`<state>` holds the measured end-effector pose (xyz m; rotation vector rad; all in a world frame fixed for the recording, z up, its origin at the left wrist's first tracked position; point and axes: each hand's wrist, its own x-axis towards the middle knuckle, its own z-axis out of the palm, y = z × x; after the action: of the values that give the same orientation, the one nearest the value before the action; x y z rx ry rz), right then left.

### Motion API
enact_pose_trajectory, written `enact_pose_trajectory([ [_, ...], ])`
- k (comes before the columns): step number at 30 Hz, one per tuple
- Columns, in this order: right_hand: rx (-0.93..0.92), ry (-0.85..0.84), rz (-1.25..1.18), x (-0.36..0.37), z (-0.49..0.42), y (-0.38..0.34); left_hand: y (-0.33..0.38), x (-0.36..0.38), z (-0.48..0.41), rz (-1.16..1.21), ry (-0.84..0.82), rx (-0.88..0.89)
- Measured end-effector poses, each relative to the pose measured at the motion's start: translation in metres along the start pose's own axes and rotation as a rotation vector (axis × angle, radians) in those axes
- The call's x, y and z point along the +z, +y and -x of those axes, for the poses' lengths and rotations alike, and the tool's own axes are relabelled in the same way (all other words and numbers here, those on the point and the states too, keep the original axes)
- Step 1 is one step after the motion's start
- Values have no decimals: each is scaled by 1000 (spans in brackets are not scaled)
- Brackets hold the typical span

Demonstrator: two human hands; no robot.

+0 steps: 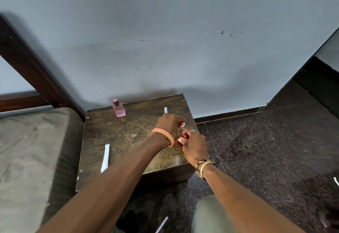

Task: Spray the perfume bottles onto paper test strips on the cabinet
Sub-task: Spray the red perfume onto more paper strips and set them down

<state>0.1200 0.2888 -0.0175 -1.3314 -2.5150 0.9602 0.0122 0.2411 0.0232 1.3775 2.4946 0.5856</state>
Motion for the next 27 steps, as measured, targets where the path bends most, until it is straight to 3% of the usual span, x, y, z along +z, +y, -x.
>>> enact_pose_trajectory([
  [6, 0, -10, -19, -4, 0, -2, -3, -6, 1, 59, -70, -11],
  [9, 2, -15, -12, -2, 0, -1, -2, -6, 2, 76, -12, -13],
  [11, -6, -17, -6, -1, -1, 0, 0, -4, 4, 12, 16, 34],
  [15, -7, -42, -7, -1, 0, -1, -1, -5, 1, -124, -111, 180],
  [22, -36, -37, -11, 1, -1, 2, -7, -3, 4, -13, 6, 9],
  [27, -27, -42, 2, 2, -3, 2, -7, -5, 2, -84, -79, 30],
])
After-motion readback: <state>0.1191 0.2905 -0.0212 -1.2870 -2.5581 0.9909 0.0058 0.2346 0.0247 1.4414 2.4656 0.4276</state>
